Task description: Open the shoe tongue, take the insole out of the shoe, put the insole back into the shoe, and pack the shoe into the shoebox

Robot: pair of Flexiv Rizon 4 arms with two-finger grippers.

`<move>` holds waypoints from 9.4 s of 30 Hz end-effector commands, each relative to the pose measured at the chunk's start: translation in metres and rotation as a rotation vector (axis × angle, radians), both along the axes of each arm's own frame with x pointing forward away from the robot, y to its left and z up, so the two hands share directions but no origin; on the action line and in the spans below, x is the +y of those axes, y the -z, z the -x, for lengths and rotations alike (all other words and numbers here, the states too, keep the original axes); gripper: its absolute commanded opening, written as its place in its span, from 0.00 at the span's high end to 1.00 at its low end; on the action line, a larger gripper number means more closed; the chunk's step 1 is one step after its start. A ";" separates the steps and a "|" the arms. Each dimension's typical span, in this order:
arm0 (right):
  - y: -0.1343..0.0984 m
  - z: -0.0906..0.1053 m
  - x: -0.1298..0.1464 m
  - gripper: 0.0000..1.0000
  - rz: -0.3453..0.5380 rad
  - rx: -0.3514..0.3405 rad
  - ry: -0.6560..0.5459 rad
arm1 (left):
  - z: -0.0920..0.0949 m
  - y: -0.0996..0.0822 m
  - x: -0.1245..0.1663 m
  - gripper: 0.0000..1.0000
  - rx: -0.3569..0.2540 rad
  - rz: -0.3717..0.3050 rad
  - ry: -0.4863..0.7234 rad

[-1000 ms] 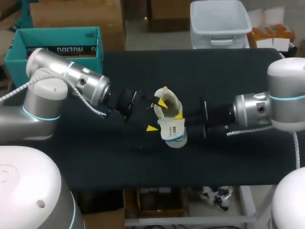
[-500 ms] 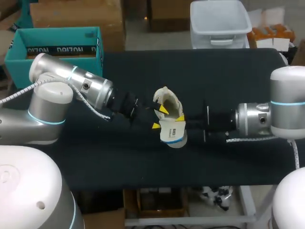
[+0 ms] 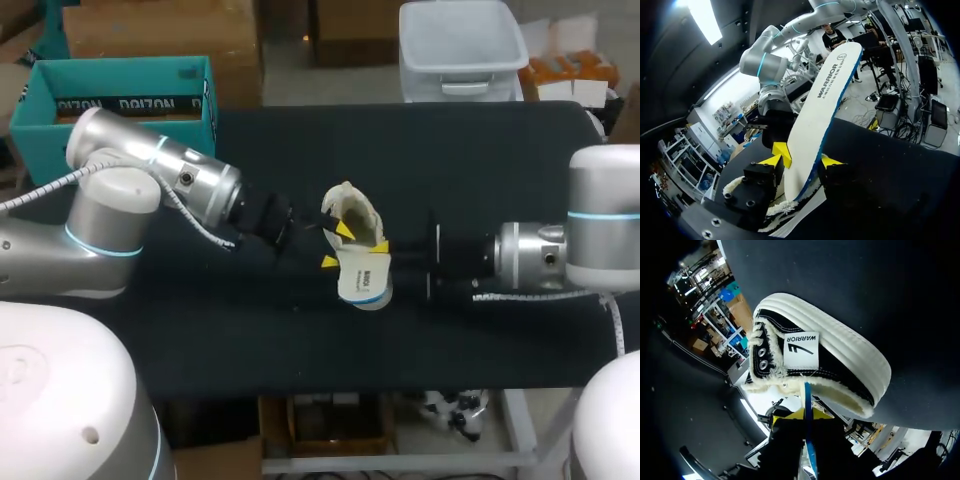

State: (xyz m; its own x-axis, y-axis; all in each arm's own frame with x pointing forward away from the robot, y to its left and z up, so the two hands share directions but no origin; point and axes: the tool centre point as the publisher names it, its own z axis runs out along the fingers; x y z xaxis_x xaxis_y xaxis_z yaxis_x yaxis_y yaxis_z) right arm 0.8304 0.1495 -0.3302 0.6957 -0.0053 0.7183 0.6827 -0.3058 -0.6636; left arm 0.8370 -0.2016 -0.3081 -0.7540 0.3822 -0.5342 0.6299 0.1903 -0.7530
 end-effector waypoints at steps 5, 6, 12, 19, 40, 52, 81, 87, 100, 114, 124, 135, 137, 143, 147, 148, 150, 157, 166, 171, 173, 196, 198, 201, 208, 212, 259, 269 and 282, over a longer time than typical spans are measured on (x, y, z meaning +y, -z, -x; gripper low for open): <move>0.001 -0.010 -0.004 1.00 -0.012 0.005 -0.016 | -0.005 0.009 -0.007 0.79 0.009 -0.017 0.009; 0.001 -0.010 -0.004 1.00 -0.012 0.005 -0.016 | -0.006 0.009 -0.008 0.85 0.009 -0.021 0.011; -0.001 -0.011 -0.005 1.00 -0.012 0.006 -0.015 | -0.008 0.014 -0.012 1.00 0.004 -0.039 0.016; -0.005 -0.010 -0.005 0.00 0.004 0.014 -0.029 | -0.014 0.017 -0.014 1.00 -0.019 -0.060 0.028; -0.012 0.003 -0.014 0.00 0.076 0.098 -0.044 | -0.014 0.002 0.003 1.00 -0.007 -0.108 0.099; -0.010 0.006 -0.017 0.00 0.076 0.097 -0.044 | -0.022 0.017 -0.012 1.00 -0.032 -0.140 0.109; -0.001 0.007 -0.004 0.94 0.058 0.114 -0.046 | -0.020 0.020 -0.011 1.00 -0.111 -0.131 0.166; 0.001 0.000 -0.003 1.00 0.086 0.117 -0.055 | -0.026 0.023 -0.010 1.00 -0.111 -0.142 0.147; 0.017 -0.018 0.004 1.00 0.154 0.121 -0.069 | -0.046 0.032 -0.014 1.00 -0.091 -0.178 0.107; 0.019 -0.016 0.005 1.00 0.157 0.113 -0.048 | -0.019 0.020 -0.009 0.57 -0.101 -0.151 0.181; 0.018 -0.013 0.004 1.00 0.158 0.113 -0.030 | -0.002 0.011 -0.004 0.82 -0.169 -0.133 0.203; 0.002 0.000 0.009 0.00 0.178 0.158 -0.031 | -0.004 0.013 -0.008 1.00 -0.171 -0.142 0.199; -0.005 0.008 0.010 0.00 0.199 0.173 -0.023 | -0.004 0.013 -0.008 1.00 -0.172 -0.142 0.198; -0.010 0.014 0.013 0.55 0.221 0.175 -0.008 | -0.005 0.012 -0.010 1.00 -0.171 -0.142 0.195; -0.006 0.015 0.014 0.69 0.215 0.177 -0.010 | -0.005 0.012 -0.011 1.00 -0.170 -0.144 0.191; -0.005 0.016 0.013 0.80 0.214 0.178 -0.009 | -0.005 0.012 -0.011 1.00 -0.170 -0.143 0.190; -0.005 0.019 0.012 1.00 0.212 0.181 -0.003 | -0.005 0.012 -0.011 1.00 -0.169 -0.142 0.189; 0.001 0.019 0.007 1.00 0.224 0.169 0.010 | -0.007 0.014 -0.013 1.00 -0.174 -0.144 0.177; 0.017 -0.006 0.006 1.00 0.258 0.151 -0.021 | -0.026 0.025 -0.016 1.00 -0.185 -0.174 0.143; 0.017 -0.014 0.005 1.00 0.298 0.155 -0.025 | -0.036 0.025 -0.014 1.00 -0.194 -0.178 0.122; 0.018 -0.017 0.004 1.00 0.320 0.154 -0.025 | -0.040 0.026 -0.015 1.00 -0.197 -0.180 0.115; 0.024 -0.023 -0.002 1.00 0.333 0.151 0.005 | -0.016 0.010 -0.003 1.00 -0.187 -0.131 0.185; 0.024 -0.023 -0.002 1.00 0.334 0.148 0.009 | -0.015 0.011 -0.004 1.00 -0.186 -0.135 0.190; 0.023 -0.023 -0.002 1.00 0.333 0.143 0.015 | -0.013 0.013 -0.006 0.63 -0.179 -0.138 0.200; 0.023 -0.022 -0.002 1.00 0.327 0.140 0.021 | -0.009 0.017 -0.010 0.74 -0.167 -0.131 0.202; 0.024 -0.021 0.000 1.00 0.324 0.136 0.020 | -0.010 0.019 -0.013 1.00 -0.162 -0.132 0.195; 0.035 -0.025 -0.004 1.00 0.433 0.112 0.006 | -0.036 0.037 -0.013 1.00 -0.181 -0.203 0.093; 0.032 -0.030 -0.005 1.00 0.460 0.120 0.012 | -0.040 0.036 -0.011 0.75 -0.145 -0.198 0.095; 0.030 -0.024 -0.005 1.00 0.465 0.125 0.041 | -0.012 0.027 -0.013 0.92 -0.151 -0.155 0.161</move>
